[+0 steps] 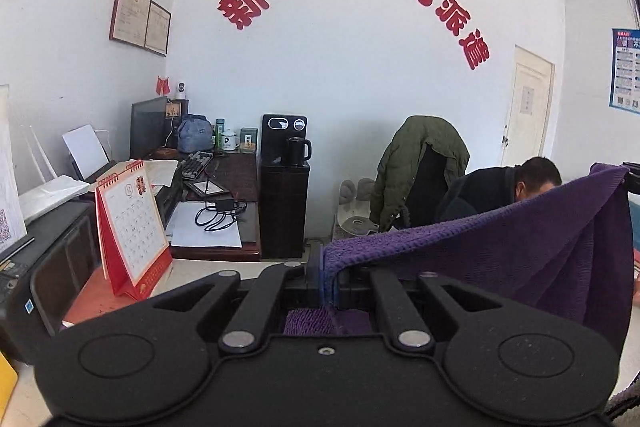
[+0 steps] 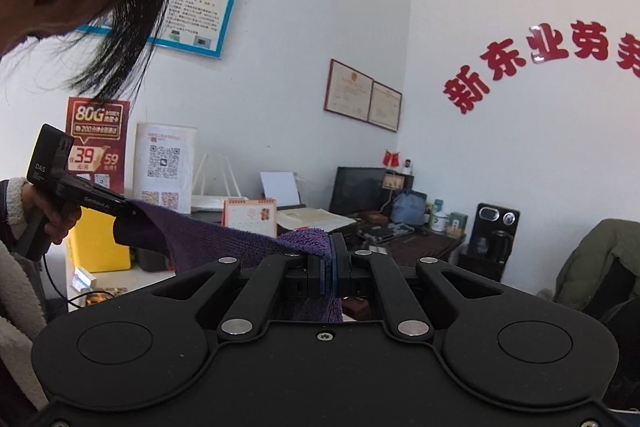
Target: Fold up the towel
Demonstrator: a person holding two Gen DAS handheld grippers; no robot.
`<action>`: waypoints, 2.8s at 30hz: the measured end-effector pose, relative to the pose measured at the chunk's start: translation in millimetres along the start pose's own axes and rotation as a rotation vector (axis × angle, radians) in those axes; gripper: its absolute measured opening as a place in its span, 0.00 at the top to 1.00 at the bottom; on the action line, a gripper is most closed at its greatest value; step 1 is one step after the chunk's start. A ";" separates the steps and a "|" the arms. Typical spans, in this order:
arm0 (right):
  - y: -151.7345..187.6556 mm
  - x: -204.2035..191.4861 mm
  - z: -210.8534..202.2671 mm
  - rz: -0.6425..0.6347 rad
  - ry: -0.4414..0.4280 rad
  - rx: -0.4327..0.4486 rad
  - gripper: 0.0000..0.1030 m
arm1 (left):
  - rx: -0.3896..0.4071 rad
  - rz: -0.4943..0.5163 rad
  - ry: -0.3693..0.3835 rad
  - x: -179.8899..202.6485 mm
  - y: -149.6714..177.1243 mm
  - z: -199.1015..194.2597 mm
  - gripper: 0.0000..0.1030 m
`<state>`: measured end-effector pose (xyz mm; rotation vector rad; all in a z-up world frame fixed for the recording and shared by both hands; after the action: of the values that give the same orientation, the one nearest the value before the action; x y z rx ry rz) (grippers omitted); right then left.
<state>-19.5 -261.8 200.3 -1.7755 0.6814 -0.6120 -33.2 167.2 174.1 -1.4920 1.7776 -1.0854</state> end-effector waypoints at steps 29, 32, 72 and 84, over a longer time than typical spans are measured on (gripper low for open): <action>232.5 132.0 315.7 0.542 0.056 -0.542 0.32 | -0.525 -0.161 -0.346 -170.3 112.6 286.3 0.75; 236.1 140.9 320.0 0.638 -0.020 -0.538 0.29 | -0.517 -0.161 -0.362 -165.8 109.1 274.1 0.75; 237.0 -61.3 173.9 0.089 -0.054 -0.687 0.36 | -0.624 0.246 -0.181 26.0 185.7 237.6 0.68; 256.3 -57.0 172.4 0.148 -0.032 -0.802 0.80 | -0.599 0.174 -0.192 27.4 194.2 244.1 0.66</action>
<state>21.9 -171.4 -97.7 -2.4234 1.1268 -0.2040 65.2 95.8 -114.4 -1.6569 2.1479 -0.3120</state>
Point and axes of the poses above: each gripper's, at about its wrist camera, not at the fingertips, and z roughly the way its jaws point, x to its right, y to its underside, the point moved 3 cm from there along z, roughly the way its jaws point, and after that the axes turned 10 degrees about -x, right-handed, at the moved point
